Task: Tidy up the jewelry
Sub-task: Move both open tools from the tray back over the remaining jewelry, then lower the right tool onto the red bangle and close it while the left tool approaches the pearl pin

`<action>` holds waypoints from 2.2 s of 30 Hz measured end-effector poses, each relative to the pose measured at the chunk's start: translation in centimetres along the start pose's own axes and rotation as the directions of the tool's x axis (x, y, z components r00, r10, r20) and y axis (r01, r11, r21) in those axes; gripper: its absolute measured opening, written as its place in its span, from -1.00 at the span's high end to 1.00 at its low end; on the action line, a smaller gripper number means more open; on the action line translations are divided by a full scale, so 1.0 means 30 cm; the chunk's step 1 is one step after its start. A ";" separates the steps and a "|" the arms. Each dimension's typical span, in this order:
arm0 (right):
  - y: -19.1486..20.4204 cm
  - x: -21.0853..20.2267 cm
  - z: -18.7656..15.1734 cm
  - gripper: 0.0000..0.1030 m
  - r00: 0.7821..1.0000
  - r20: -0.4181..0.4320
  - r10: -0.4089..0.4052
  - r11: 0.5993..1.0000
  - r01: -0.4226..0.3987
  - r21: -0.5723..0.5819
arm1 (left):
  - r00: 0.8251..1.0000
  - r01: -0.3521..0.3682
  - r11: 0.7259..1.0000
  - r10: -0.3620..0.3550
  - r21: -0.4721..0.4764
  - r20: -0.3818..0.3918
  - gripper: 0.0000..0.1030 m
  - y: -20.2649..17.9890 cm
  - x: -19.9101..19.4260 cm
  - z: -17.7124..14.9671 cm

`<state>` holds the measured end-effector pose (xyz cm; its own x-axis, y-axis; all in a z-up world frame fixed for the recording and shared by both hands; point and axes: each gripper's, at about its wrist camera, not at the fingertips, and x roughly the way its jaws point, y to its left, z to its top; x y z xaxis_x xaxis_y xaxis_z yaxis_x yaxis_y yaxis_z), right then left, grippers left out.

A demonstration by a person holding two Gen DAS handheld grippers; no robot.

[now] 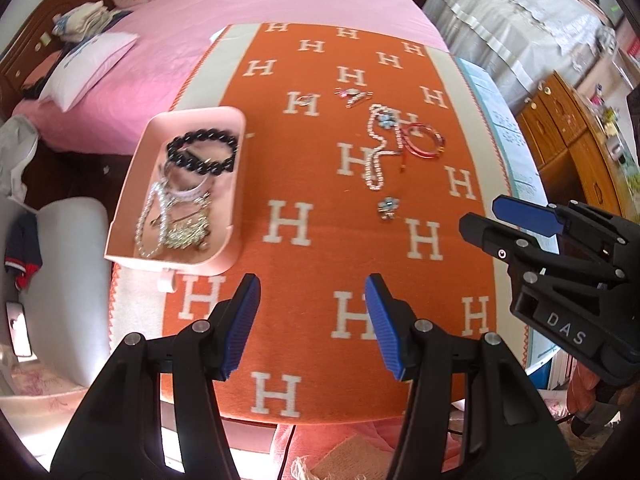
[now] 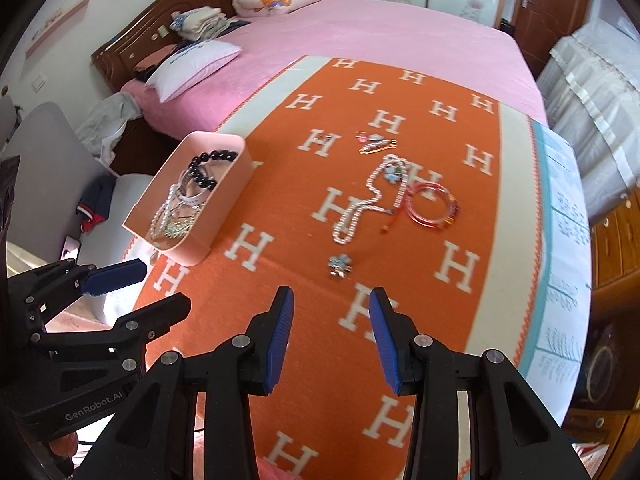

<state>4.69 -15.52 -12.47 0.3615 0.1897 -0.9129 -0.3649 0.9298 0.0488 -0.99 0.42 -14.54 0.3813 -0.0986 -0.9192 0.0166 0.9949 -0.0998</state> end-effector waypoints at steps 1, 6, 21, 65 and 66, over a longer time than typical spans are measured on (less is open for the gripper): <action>-0.020 -0.010 -0.011 0.23 1.000 0.002 -0.003 1.000 0.003 0.013 | 1.000 0.001 1.000 -0.001 0.007 0.001 0.00 -0.012 -0.001 0.004; -0.102 -0.039 -0.046 0.23 1.000 0.010 -0.014 0.997 0.013 0.071 | 1.000 0.005 0.999 -0.006 0.053 0.006 0.00 -0.084 -0.012 0.027; -0.349 0.030 -0.011 0.23 1.000 -0.019 -0.025 0.967 0.029 0.252 | 0.999 0.013 0.991 -0.009 0.135 -0.033 0.00 -0.166 0.084 0.217; -0.537 0.602 0.330 0.74 0.980 -0.146 -0.132 0.948 0.168 0.270 | 0.978 0.096 0.982 -0.063 0.161 -0.197 0.60 -0.160 0.712 0.783; -0.539 0.602 0.328 0.74 0.981 -0.146 -0.129 0.946 0.166 0.278 | 0.976 0.101 0.982 -0.067 0.159 -0.205 0.64 -0.163 0.721 0.785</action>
<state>25.56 -24.03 -25.76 0.2768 0.0201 -0.9607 -0.0467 0.9989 0.0075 28.96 -6.04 -24.95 0.1816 -0.1679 -0.9689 0.2023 0.9706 -0.1303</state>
